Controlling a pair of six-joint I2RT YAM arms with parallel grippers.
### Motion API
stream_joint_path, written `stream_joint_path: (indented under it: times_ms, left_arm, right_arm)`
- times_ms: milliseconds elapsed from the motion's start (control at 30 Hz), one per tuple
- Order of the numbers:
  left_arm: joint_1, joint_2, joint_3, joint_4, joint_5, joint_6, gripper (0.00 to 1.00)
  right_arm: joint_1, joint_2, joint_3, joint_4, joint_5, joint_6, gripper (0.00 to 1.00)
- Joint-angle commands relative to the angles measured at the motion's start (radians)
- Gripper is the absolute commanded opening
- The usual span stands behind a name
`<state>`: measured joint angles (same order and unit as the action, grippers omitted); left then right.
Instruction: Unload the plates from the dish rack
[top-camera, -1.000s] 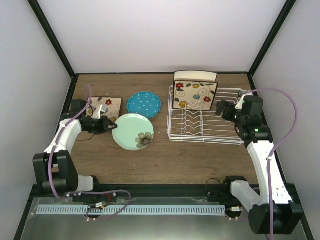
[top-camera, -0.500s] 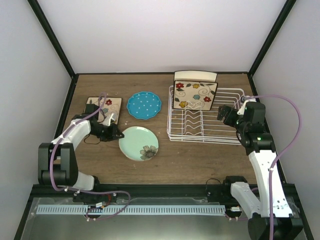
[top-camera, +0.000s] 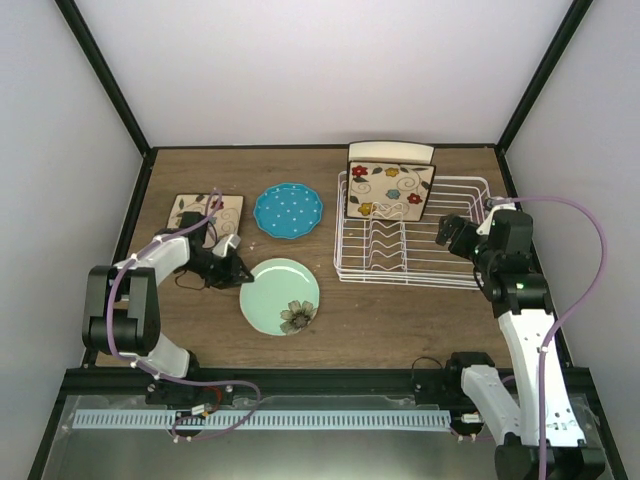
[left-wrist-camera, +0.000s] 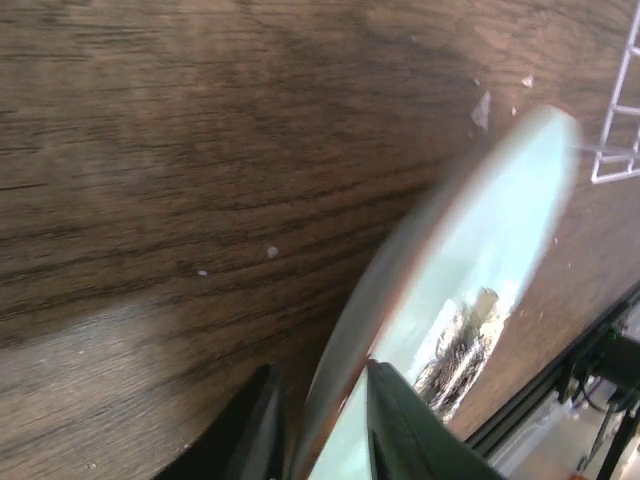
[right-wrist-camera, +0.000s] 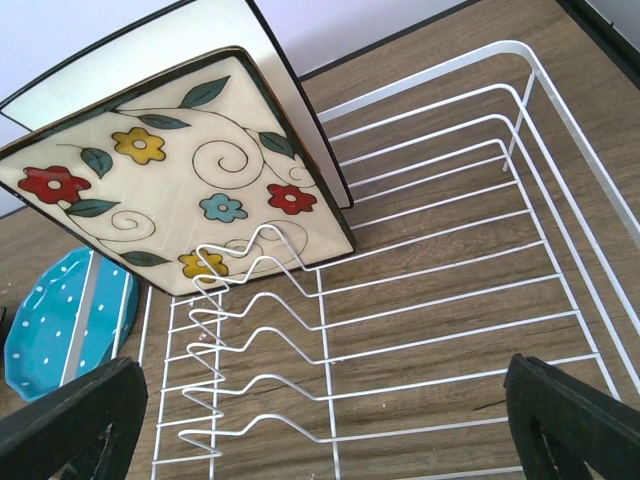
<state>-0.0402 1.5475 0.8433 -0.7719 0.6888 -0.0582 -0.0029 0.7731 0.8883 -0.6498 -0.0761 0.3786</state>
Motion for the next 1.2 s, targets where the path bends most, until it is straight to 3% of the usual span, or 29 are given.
stream_joint_path:
  times_ms: [0,300,567,900,1033,1167]
  left_arm:
    - [-0.005,-0.006,0.024,0.004,-0.019,-0.027,0.31]
    - [-0.004,0.013,0.05,0.018,-0.024,-0.042,0.45]
    - [-0.007,0.014,0.193,0.058,-0.045,-0.021,0.45]
    - [-0.085,-0.001,0.327,-0.044,-0.02,0.12,0.39]
    - [-0.145,-0.02,0.418,0.04,-0.038,0.169,0.36]
    - [-0.209,0.023,0.535,0.252,0.022,0.246,0.36]
  right_arm:
    - [0.007,-0.009,-0.006,-0.005,0.016,0.01,1.0]
    - [0.007,0.009,0.006,0.004,0.015,-0.002,1.0]
    - [0.007,-0.008,-0.002,-0.003,0.023,0.009,1.0]
    - [0.007,-0.023,-0.018,-0.001,0.031,0.02,1.0]
    - [0.007,-0.023,-0.017,0.0,0.033,0.02,1.0]
    - [0.007,-0.023,-0.023,0.012,0.023,0.023,1.0]
